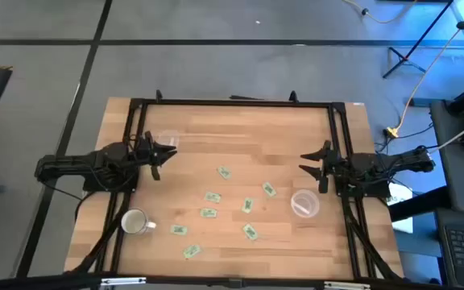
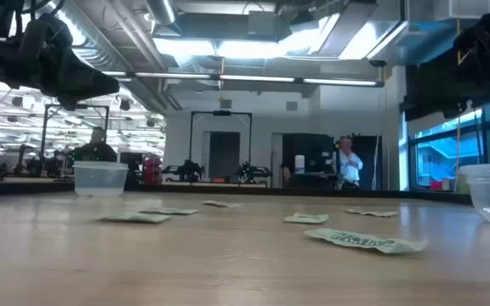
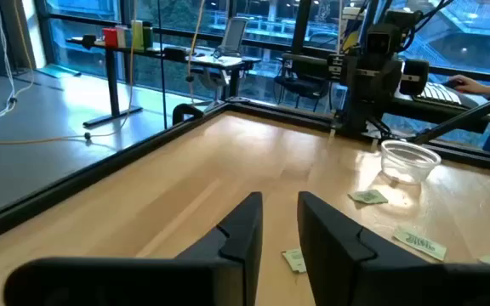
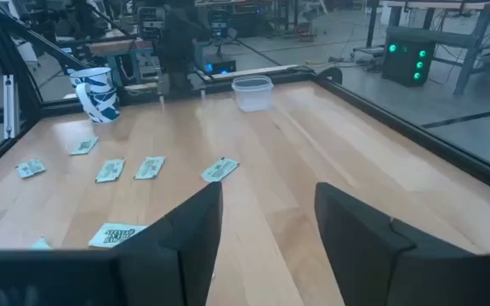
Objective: Pick and place Stevia / Truvia into bins
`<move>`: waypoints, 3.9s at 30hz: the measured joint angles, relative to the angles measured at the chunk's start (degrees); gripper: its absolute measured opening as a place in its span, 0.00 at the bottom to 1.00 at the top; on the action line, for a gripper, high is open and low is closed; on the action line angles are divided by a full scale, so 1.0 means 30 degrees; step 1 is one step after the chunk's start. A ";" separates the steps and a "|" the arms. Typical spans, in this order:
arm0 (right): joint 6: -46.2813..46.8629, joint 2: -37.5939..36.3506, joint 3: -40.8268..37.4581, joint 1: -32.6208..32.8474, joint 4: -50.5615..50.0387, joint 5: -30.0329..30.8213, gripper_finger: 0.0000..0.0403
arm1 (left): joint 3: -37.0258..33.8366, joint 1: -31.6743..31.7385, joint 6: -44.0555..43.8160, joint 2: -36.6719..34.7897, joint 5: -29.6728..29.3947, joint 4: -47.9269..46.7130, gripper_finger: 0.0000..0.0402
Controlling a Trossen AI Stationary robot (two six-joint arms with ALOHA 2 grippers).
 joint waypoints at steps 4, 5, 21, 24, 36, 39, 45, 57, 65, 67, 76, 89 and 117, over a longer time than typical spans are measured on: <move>0.0000 0.0003 -0.0002 0.0001 -0.0007 0.0000 0.48 | 0.0000 0.0000 0.0000 0.0004 -0.0003 0.0003 0.18; 0.0000 0.0004 -0.0001 0.0006 -0.0007 0.0000 0.48 | -0.0002 0.0003 0.0000 -0.0002 0.0000 0.0003 0.18; 0.0000 -0.0001 -0.0004 0.0002 -0.0003 0.0000 0.48 | 0.0003 0.0002 0.0000 0.0004 -0.0002 0.0005 0.18; 0.0000 0.0006 -0.0003 -0.0001 -0.0007 0.0000 0.48 | 0.0002 0.0000 0.0000 0.0002 -0.0007 0.0006 0.18; 0.0000 0.0005 0.0000 0.0000 -0.0004 0.0000 0.48 | -0.0002 0.0005 0.0000 0.0004 0.0000 0.0005 0.18; 0.0008 0.0005 0.0003 -0.0001 0.0000 0.0000 0.48 | -0.0002 0.0007 -0.0002 0.0000 -0.0004 0.0004 0.18; 0.0093 -0.0001 -0.0004 0.0000 0.0000 0.0000 0.48 | 0.0000 0.0003 0.0000 -0.0001 0.0000 0.0001 0.18; 0.3109 -0.0001 -0.0001 0.0006 0.0204 0.0010 0.48 | -0.0002 0.0002 -0.0002 0.0000 0.0000 0.0000 0.18; 0.3101 -0.0001 0.0003 0.0004 0.0309 0.0007 0.48 | 0.0003 0.0000 0.0000 0.0004 -0.0003 0.0004 0.18; 0.3119 0.0006 0.0003 0.0000 0.0350 0.0007 0.48 | 0.0003 0.0000 0.0000 -0.0004 0.0000 0.0005 0.18; 0.3038 -0.0001 0.0003 -0.0001 0.0372 0.0000 0.48 | 0.0002 0.0006 -0.0001 0.0003 0.0000 0.0006 0.18; 0.3187 -0.0001 -0.0004 0.0006 0.0824 0.0001 0.48 | 0.0003 0.0007 0.0000 0.0004 0.0000 0.0007 0.18; 0.3744 1.7600 1.3350 -0.0015 -0.4706 -0.0029 0.48 | -0.0001 0.0003 0.0000 0.0004 -0.0007 0.0066 0.18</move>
